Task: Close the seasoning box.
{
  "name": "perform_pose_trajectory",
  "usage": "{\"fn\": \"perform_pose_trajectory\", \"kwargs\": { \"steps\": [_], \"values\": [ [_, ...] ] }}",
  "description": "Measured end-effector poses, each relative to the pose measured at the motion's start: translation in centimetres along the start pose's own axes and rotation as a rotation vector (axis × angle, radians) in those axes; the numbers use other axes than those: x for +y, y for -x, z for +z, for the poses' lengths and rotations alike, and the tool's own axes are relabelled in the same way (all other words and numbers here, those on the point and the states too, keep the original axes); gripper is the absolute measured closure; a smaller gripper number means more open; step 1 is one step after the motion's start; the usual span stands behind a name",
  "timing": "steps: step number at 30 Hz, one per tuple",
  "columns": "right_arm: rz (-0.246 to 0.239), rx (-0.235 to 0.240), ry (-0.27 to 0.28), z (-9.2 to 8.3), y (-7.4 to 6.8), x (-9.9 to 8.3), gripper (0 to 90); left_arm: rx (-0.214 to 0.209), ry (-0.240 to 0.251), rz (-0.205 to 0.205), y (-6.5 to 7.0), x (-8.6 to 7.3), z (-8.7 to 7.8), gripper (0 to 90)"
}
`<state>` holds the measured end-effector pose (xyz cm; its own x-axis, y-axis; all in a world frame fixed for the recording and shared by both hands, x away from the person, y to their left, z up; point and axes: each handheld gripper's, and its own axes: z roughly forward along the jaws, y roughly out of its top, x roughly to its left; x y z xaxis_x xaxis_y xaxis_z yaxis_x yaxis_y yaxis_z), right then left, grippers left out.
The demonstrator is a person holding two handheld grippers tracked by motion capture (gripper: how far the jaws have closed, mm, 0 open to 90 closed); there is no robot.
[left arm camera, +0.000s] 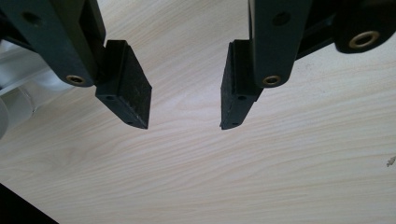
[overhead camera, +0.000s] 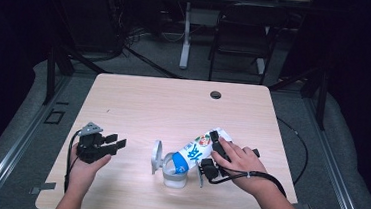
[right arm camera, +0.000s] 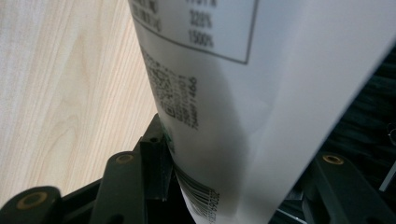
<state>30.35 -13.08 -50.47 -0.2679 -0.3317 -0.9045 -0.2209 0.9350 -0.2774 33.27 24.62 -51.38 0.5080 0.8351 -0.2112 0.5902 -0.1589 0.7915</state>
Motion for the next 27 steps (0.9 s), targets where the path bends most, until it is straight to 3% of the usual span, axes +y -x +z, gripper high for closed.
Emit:
{"fn": "perform_pose_trajectory", "kwargs": {
  "steps": [20, 21, 27],
  "values": [
    [0.011, -0.004, 0.031, -0.23, -0.22, -0.22, 49.7, 0.0, -0.004, -0.005, -0.15, -0.05, -0.02, 53.6],
    [-0.004, -0.005, 0.016, -0.4, -0.11, -0.16, 49.7, 0.001, -0.003, -0.005, -0.15, -0.05, -0.03, 53.6],
    [0.013, -0.004, 0.046, -0.55, -0.28, -0.2, 50.6, 0.002, -0.003, -0.005, -0.16, -0.05, -0.01, 53.6]
  ]
}}
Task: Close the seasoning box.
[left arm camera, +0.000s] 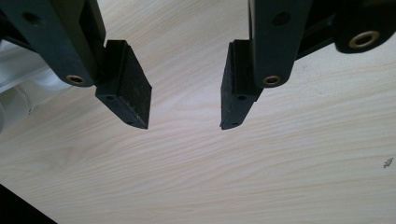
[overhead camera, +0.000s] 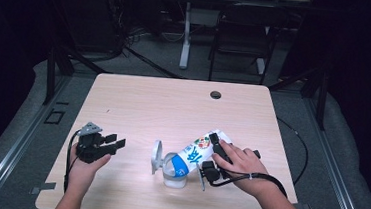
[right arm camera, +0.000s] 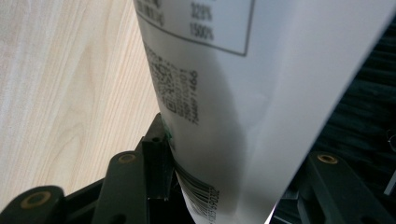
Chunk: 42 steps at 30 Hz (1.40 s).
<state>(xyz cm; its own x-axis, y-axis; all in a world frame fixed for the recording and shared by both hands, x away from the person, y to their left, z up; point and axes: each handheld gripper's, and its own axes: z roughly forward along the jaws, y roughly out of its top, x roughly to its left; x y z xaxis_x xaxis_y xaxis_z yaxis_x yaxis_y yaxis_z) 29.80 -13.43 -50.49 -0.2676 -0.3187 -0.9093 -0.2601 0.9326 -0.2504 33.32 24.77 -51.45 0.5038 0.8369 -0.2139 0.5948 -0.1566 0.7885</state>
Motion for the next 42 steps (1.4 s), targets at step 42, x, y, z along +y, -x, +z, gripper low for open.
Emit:
{"fn": "perform_pose_trajectory", "kwargs": {
  "steps": [42],
  "values": [
    [-0.042, -0.018, 0.006, 0.05, 0.18, 0.13, 51.1, 0.006, -0.002, -0.001, -0.11, -0.08, 0.06, 53.7]
  ]
}}
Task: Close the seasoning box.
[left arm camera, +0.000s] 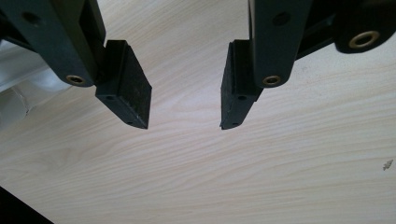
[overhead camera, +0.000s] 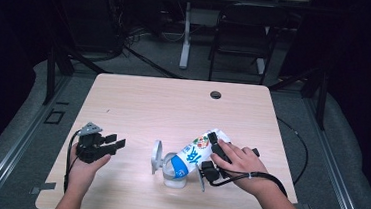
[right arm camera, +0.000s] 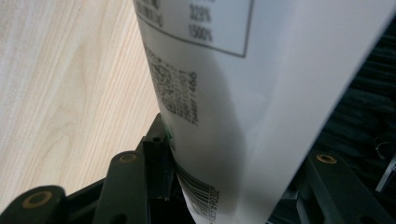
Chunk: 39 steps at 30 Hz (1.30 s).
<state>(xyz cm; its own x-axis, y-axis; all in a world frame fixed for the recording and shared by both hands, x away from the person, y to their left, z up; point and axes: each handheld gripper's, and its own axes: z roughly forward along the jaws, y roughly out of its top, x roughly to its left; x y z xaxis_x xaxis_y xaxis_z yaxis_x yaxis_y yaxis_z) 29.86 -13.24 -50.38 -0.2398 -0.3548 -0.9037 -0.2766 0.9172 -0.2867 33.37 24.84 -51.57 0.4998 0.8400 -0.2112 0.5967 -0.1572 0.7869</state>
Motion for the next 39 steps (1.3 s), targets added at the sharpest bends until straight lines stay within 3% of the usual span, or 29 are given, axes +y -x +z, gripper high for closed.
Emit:
{"fn": "perform_pose_trajectory", "kwargs": {
  "steps": [29, 39],
  "values": [
    [-0.017, 0.034, -0.001, -0.01, 0.42, 0.04, 51.3, -0.004, -0.002, -0.002, -0.04, -0.07, 0.08, 53.7],
    [-0.029, 0.025, -0.005, -0.1, 0.49, 0.1, 51.4, -0.001, -0.002, -0.001, 0.0, -0.07, 0.11, 53.7]
  ]
}}
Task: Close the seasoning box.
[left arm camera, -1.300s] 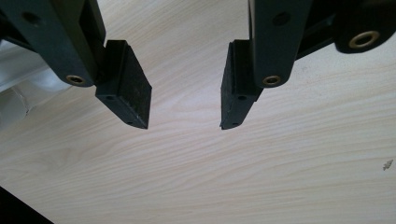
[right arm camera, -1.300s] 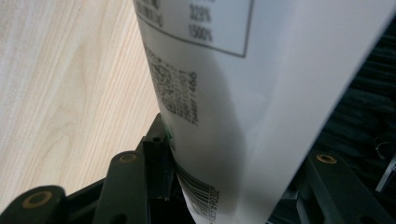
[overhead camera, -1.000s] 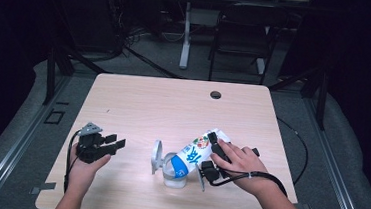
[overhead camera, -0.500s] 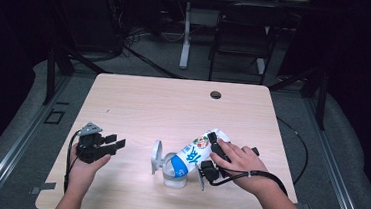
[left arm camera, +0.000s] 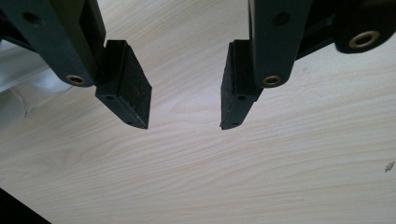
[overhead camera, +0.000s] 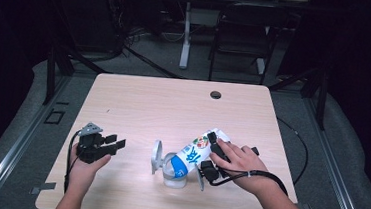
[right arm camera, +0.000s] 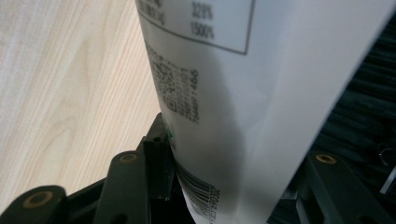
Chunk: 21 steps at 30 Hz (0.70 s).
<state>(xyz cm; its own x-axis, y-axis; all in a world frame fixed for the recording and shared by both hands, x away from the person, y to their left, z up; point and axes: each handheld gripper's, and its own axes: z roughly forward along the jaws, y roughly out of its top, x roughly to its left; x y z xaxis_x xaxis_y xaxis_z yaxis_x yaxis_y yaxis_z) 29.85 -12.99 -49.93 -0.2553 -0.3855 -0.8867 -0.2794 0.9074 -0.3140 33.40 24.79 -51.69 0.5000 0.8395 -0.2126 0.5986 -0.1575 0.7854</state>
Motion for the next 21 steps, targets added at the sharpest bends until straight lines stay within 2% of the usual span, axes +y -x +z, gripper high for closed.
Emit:
{"fn": "perform_pose_trajectory", "kwargs": {
  "steps": [15, 21],
  "values": [
    [-0.027, -0.03, -0.01, -0.14, -0.05, 0.14, 51.5, -0.002, -0.005, -0.003, -0.09, 0.0, -0.07, 53.7],
    [-0.017, -0.031, -0.001, -0.07, -0.12, 0.1, 51.6, 0.0, 0.007, -0.006, -0.08, -0.04, 0.02, 53.7]
  ]
}}
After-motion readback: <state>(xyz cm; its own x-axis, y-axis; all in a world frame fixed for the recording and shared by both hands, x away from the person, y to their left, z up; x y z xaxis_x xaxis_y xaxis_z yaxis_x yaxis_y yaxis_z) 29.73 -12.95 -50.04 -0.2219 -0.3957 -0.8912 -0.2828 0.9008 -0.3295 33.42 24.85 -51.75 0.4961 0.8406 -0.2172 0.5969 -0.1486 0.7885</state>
